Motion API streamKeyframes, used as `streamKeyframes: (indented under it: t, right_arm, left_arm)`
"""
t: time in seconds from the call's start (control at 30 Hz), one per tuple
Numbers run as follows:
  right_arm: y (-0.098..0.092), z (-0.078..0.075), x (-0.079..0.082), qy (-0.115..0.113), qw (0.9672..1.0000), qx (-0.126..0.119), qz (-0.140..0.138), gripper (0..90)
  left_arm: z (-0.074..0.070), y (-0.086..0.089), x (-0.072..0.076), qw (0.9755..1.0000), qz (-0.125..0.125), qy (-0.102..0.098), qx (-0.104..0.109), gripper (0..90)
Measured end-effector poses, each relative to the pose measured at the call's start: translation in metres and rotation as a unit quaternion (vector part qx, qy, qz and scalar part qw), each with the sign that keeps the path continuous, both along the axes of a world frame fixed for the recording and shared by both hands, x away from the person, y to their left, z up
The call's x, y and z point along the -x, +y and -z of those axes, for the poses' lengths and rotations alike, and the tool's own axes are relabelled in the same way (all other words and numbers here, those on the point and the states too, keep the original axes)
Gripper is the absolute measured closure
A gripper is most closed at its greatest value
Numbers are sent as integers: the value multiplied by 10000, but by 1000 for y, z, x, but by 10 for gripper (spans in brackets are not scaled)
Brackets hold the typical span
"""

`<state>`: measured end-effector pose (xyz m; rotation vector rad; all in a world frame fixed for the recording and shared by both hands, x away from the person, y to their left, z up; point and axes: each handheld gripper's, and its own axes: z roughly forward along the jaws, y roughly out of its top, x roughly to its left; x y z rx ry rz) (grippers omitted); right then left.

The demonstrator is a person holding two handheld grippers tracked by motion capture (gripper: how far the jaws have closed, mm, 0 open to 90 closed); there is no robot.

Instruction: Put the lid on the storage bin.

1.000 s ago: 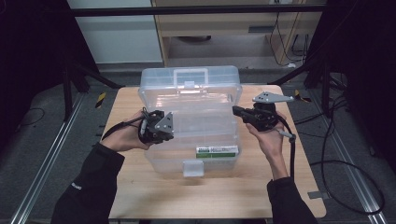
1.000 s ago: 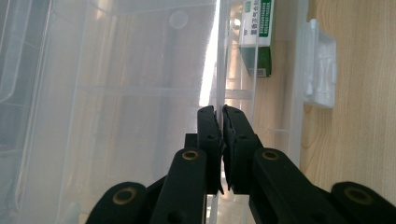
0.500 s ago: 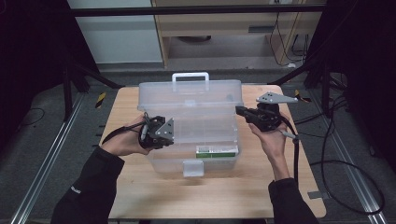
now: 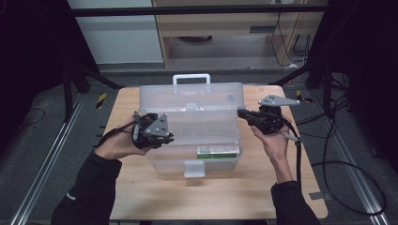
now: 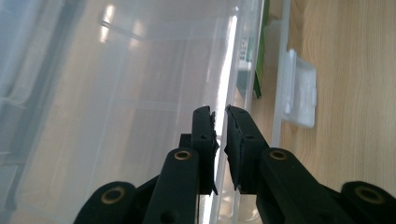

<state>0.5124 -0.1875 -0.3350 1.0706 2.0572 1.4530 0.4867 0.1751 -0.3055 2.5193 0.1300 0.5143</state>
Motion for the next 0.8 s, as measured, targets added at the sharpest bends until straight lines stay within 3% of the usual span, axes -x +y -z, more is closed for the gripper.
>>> streamKeyframes:
  t: [0.13, 0.2, 0.23, 0.27, 0.53, 0.73, 0.8]
  right_arm:
    - [0, 0, 1, -12, 10000, 20, 2, 900]
    - [0, 1, 1, -17, 10000, 33, -1, 900]
    - [0, 1, 1, -13, 10000, 38, -18, 900]
    - [0, 1, 1, -13, 10000, 38, -18, 900]
    - [1, 1, 1, 10, 10000, 81, -45, 900]
    - [1, 2, 1, 26, 9999, 99, -54, 900]
    - [1, 2, 1, 32, 9999, 120, -56, 900]
  left_arm:
    - [-3, 12, 2, 9984, -387, -132, 402, 812]
    - [-3, 19, 2, 9959, -589, -139, 672, 824]
    - [-1, 26, 1, 9929, -773, -139, 891, 841]
    - [-1, 26, 1, 9929, -773, -139, 891, 850]
    - [15, 51, -3, 9819, -1408, -40, 1267, 892]
    - [22, 59, -5, 9795, -1589, -29, 1238, 892]
    - [24, 63, -6, 9762, -1751, -51, 1281, 892]
